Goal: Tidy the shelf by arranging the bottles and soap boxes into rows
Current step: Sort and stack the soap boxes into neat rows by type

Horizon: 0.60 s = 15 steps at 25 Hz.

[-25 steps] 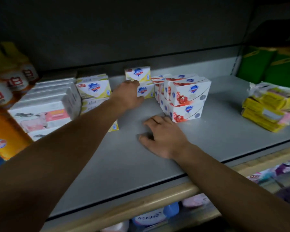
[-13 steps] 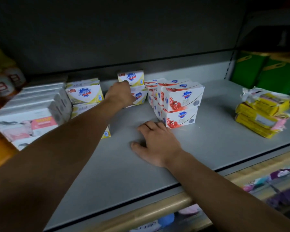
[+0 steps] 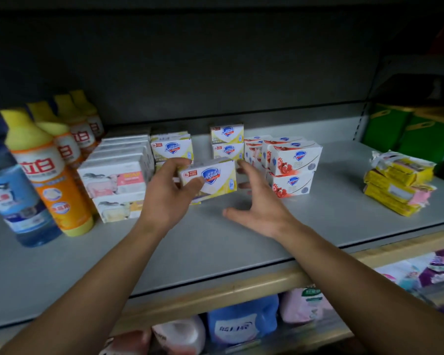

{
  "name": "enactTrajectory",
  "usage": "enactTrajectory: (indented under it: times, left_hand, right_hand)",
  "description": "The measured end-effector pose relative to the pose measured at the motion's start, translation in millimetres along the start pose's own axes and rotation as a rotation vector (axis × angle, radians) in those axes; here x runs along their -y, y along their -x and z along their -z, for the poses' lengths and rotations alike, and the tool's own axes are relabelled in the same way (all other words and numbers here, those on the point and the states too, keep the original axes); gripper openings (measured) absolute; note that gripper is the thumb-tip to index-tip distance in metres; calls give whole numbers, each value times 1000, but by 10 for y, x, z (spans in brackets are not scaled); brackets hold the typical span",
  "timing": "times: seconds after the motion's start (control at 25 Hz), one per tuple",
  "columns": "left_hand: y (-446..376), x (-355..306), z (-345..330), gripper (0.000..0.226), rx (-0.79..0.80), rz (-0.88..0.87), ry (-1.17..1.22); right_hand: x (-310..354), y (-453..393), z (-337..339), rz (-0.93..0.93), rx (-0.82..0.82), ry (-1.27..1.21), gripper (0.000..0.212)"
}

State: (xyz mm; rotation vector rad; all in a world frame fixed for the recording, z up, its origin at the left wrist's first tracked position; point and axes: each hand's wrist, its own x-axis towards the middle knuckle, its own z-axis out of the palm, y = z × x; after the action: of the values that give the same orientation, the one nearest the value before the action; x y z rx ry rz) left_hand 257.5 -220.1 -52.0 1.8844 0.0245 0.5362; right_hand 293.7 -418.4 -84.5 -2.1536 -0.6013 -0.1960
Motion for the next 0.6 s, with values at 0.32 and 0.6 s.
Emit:
enactTrajectory:
  times: [0.32,0.6]
  left_hand:
    - [312,189,314,8,170,386,635]
    - [360,288,271,64,177,470,492]
  right_hand:
    - [335,163,-67,128,14,-153,67]
    - [511,170,-176,-423,142,-418,49]
